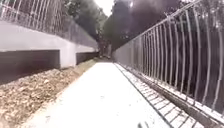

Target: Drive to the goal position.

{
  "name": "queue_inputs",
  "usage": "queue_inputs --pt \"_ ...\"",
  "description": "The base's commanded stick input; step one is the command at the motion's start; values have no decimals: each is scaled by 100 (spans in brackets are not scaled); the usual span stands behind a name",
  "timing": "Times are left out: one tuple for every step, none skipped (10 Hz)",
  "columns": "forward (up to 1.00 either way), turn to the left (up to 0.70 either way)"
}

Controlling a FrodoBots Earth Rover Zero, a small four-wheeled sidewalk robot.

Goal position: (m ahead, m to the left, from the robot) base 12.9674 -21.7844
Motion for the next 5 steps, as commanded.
queue_inputs --pt "70 9" --pt "70 1" --pt "70 11" --pt "70 19" --pt "70 12"
